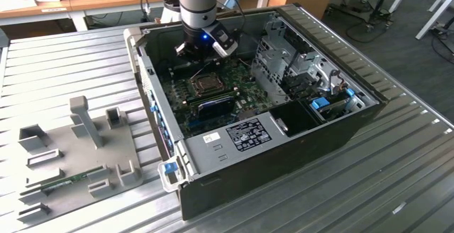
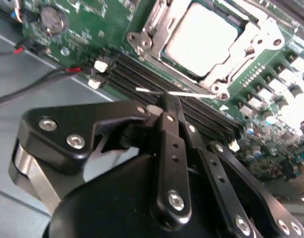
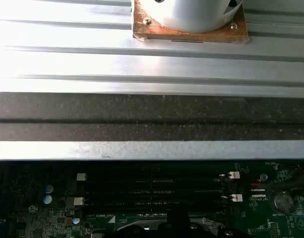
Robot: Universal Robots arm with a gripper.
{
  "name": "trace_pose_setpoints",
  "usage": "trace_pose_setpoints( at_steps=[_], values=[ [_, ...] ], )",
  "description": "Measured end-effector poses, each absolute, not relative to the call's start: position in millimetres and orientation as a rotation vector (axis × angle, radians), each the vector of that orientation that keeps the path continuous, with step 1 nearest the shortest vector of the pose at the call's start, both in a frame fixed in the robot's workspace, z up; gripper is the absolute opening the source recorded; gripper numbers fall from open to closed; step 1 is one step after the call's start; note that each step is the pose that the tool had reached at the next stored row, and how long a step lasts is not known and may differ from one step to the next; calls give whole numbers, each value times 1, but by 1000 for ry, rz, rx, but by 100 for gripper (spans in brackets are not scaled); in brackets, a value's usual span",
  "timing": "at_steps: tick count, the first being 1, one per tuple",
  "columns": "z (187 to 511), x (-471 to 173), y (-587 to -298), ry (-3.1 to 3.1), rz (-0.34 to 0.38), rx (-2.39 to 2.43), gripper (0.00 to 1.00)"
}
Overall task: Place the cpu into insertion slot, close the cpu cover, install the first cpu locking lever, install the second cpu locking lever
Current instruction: 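Install the first cpu locking lever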
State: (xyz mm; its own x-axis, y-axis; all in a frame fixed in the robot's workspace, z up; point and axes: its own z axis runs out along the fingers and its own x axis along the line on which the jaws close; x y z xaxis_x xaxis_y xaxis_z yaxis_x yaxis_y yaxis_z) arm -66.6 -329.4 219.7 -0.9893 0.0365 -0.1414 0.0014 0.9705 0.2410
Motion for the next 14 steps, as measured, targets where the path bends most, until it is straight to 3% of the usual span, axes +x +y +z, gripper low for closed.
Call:
trace_pose_setpoints(
  at_steps=[14],
  values=[
    [215,-68,-329,2969,363,28,11]
  ],
)
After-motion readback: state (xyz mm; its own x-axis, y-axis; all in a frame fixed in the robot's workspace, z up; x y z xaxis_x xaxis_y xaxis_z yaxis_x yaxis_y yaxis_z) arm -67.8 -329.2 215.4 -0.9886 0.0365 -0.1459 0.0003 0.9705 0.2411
